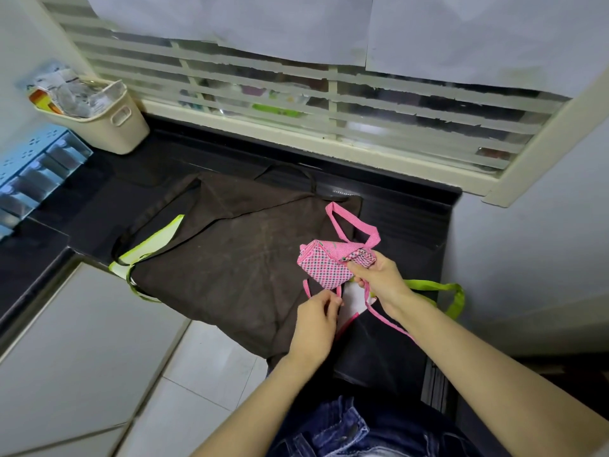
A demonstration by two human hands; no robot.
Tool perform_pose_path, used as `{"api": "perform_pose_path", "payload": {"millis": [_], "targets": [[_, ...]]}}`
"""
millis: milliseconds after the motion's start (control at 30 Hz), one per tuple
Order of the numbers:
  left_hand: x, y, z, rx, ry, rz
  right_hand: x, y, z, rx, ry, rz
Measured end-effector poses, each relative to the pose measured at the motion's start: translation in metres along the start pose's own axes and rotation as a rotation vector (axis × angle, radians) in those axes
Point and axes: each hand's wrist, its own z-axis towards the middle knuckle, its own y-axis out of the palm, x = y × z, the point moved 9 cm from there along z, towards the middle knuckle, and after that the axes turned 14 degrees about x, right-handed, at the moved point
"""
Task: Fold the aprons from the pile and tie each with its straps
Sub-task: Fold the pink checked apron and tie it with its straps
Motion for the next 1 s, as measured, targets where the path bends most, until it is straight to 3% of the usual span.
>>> {"api": "perform_pose_path", "payload": {"millis": [100,233,500,633,767,900,1000], "targets": [[0.024,-0.017,0.007,0.02,0.212,0.116,-0.003,-0.004,0.003,0.027,-0.059,-0.063],[0.047,-0.039,0.023,0.067,0.367,0.207,-0.009,-0.001,0.002,-0.011,-0.231,-0.241],[0.048,-0.051,0.057,0.079,0.456,0.379,-0.013,0.005,-0.01,-0.061,-0.414,-0.368],[0.047,-0.039,0.06,-0.166,0.522,0.533,-0.014,-0.001,-0.013,-0.121,-0.493,-0.41],[0.034,-0.027,0.058,-0.393,0.487,0.471,-0.008,-0.005,-0.012,-0.18,-0.539,-0.523],[0.008,-0.004,0.045,-0.583,0.367,0.405,0.015,-0.007,-0.009,-0.262,-0.605,-0.713],[-0.005,0.012,0.031,-0.694,0.234,0.251,0.023,-0.006,-0.013,-0.326,-0.655,-0.713]]}}
